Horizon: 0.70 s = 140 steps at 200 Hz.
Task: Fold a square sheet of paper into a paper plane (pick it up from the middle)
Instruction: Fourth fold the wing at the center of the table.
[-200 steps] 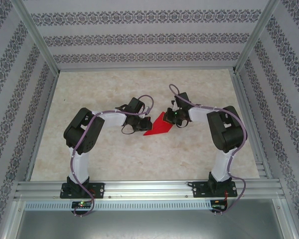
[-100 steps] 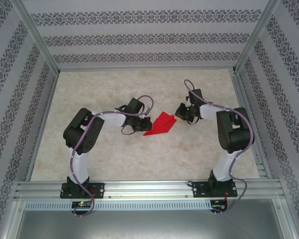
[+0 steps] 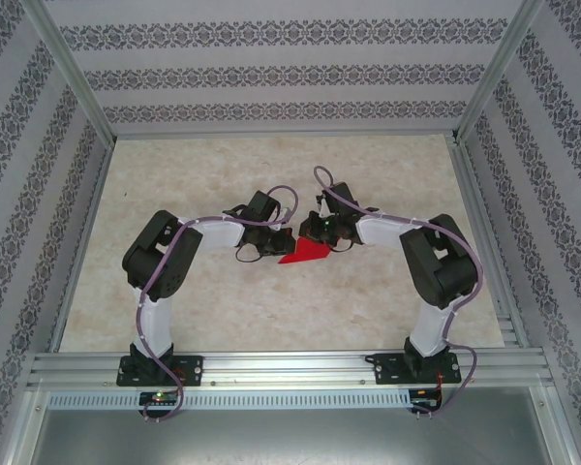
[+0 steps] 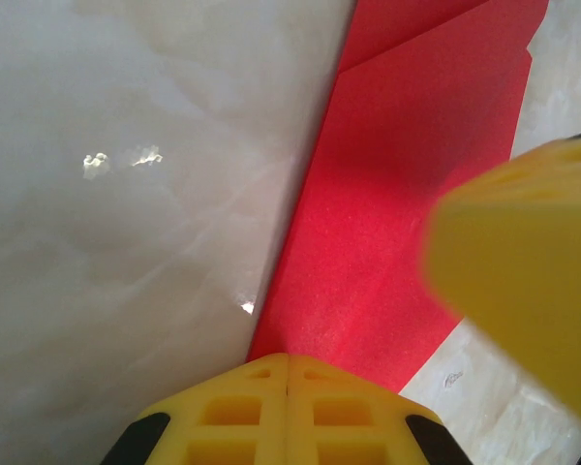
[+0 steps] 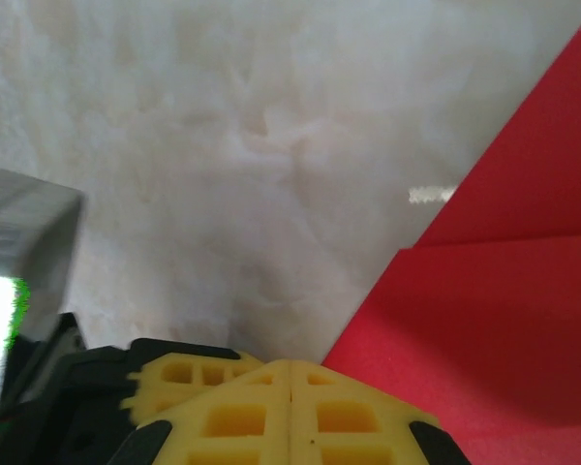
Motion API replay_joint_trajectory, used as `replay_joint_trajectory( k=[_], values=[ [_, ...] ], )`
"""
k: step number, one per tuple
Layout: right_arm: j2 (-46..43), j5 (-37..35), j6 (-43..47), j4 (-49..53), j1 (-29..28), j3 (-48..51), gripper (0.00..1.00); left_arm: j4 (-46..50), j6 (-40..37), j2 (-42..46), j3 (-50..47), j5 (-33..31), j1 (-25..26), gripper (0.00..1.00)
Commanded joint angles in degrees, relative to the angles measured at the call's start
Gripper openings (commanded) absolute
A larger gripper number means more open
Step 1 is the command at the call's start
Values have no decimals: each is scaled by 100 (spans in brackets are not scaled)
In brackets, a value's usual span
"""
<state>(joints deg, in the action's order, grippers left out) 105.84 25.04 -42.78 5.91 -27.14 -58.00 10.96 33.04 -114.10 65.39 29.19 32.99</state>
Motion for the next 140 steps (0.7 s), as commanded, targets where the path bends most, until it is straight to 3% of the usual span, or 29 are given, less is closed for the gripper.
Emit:
replay_joint_trajectory(
  k=[1,90,140],
  values=[
    [167,102,-359,-385,33,7,0,912,-80,-323,-406,-644,-90,0],
    [602,-96,-306,-71,147,308,0,577,-78,181,-228,-11,-91,0],
    [661,-113,-243,-4,191,340,0,-194,317,495,-260,806,-91,16]
  ],
)
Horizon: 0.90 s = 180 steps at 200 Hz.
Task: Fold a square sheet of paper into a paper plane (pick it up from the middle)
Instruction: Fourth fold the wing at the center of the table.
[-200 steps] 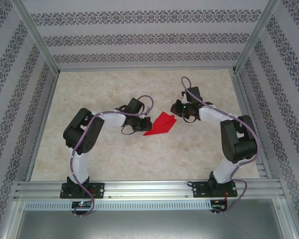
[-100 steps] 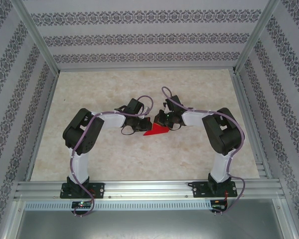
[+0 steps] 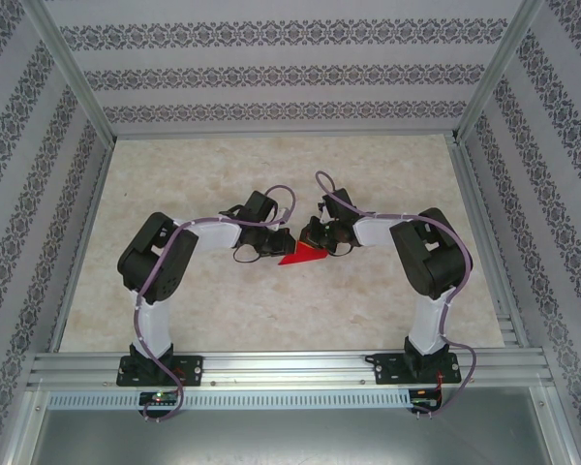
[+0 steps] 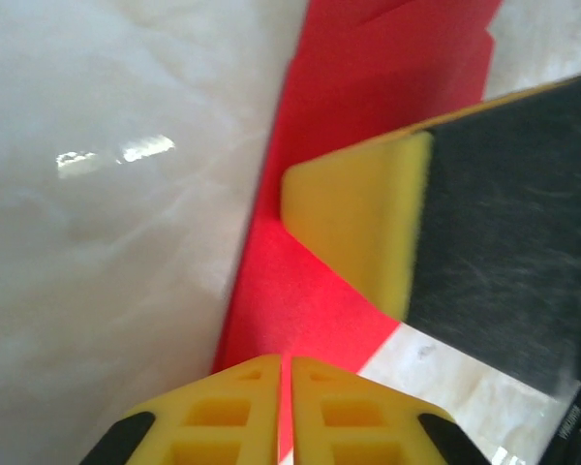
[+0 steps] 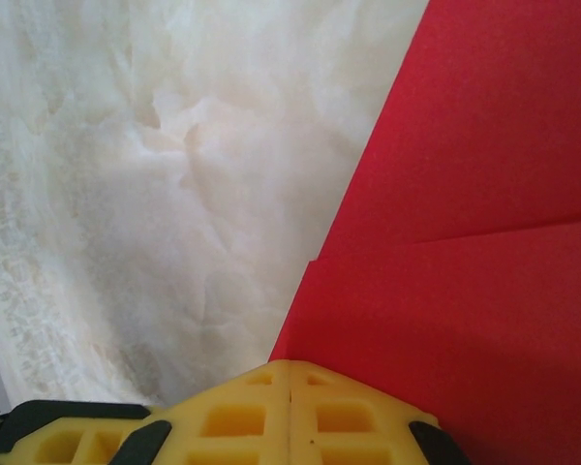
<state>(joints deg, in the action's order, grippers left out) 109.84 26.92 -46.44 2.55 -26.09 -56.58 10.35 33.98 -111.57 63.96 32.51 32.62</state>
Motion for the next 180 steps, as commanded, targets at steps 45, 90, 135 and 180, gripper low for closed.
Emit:
replay_joint_trajectory(
  k=[45,90,135,180],
  values=[
    [349,-275,126,368,86,155,0,35,311,123,-200,548,-44,18],
    [389,-301,148,437,82,125,0,529,145,54,-168,131,-38,18],
    [389,-310,188,497,93,102,0,815,27,28,-129,-271,-45,17],
    [420,-310,214,556,99,69,0,996,-47,24,-98,-465,-40,17]
  ],
)
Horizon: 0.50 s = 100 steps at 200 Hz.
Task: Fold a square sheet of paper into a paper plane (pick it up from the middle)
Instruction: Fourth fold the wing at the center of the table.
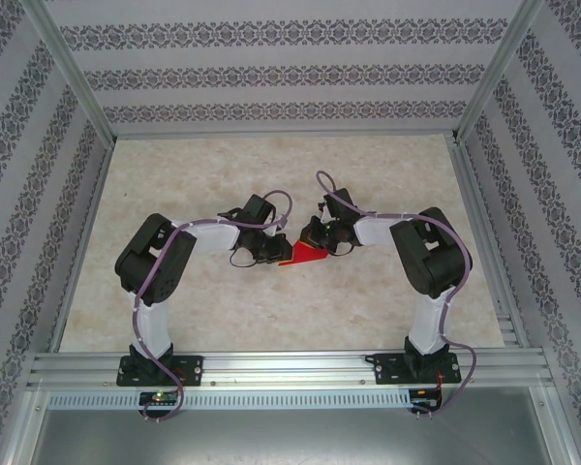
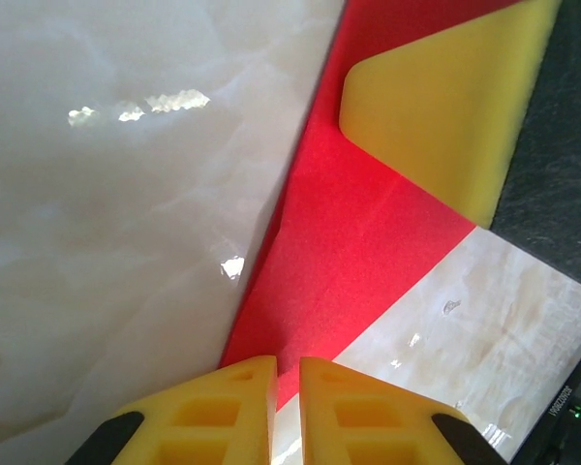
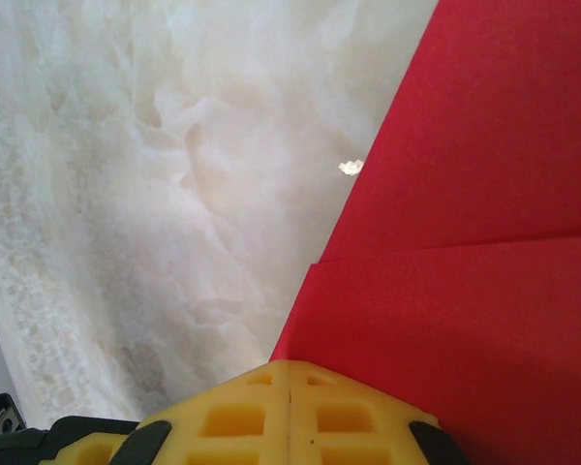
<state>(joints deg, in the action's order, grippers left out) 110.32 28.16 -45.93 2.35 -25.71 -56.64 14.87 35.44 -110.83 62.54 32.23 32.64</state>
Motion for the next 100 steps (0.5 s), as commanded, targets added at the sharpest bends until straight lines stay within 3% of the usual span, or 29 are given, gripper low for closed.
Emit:
replay_joint_trajectory(
  k=[1,100],
  values=[
    [374,-435,168,575,60,75,0,548,-199,-48,46,-441,-45,17],
    [436,-461,255,741,64,59,0,733,-473,59,-581,-496,-89,9]
  ],
)
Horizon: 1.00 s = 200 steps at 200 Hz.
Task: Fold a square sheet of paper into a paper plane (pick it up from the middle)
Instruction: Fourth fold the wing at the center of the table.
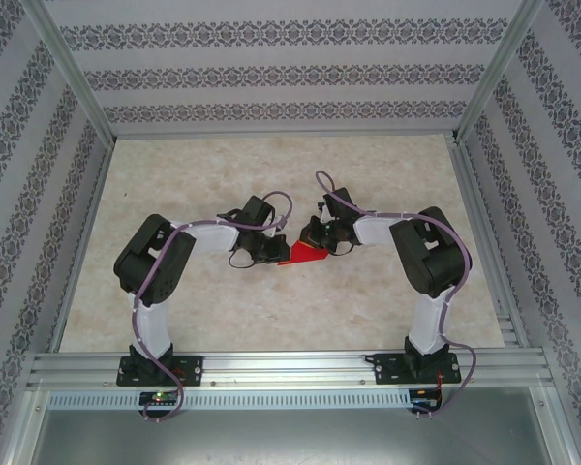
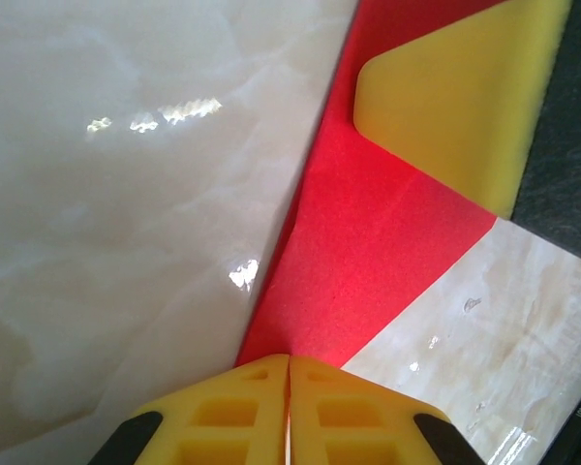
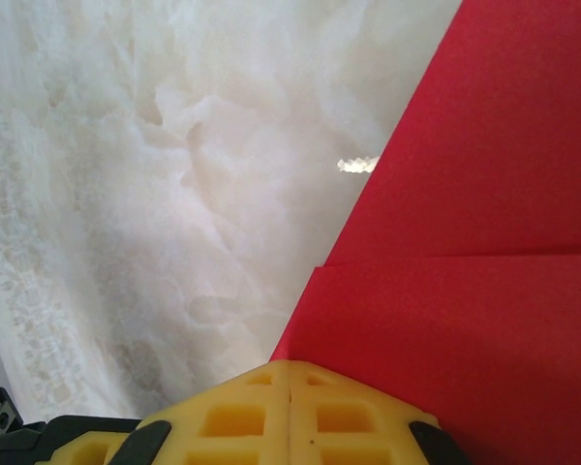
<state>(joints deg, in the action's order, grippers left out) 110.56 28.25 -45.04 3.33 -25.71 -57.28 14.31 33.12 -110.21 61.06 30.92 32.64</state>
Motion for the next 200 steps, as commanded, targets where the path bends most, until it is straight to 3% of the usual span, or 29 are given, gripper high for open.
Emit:
replay_joint_trajectory(
  k=[1,55,116,200],
  values=[
    [411,-474,163,647,64,121,0,796,-243,3,-439,-366,-90,9],
    [430,-496,200,665,76,133,0,570,-166,513,-677,-100,-260,8],
    [461,-445,201,648,62,45,0,-971,575,635,-474,701,-264,6],
    [482,-422,190,671,40,-17,0,-471,384,49,-128,323,-255,3]
  ],
)
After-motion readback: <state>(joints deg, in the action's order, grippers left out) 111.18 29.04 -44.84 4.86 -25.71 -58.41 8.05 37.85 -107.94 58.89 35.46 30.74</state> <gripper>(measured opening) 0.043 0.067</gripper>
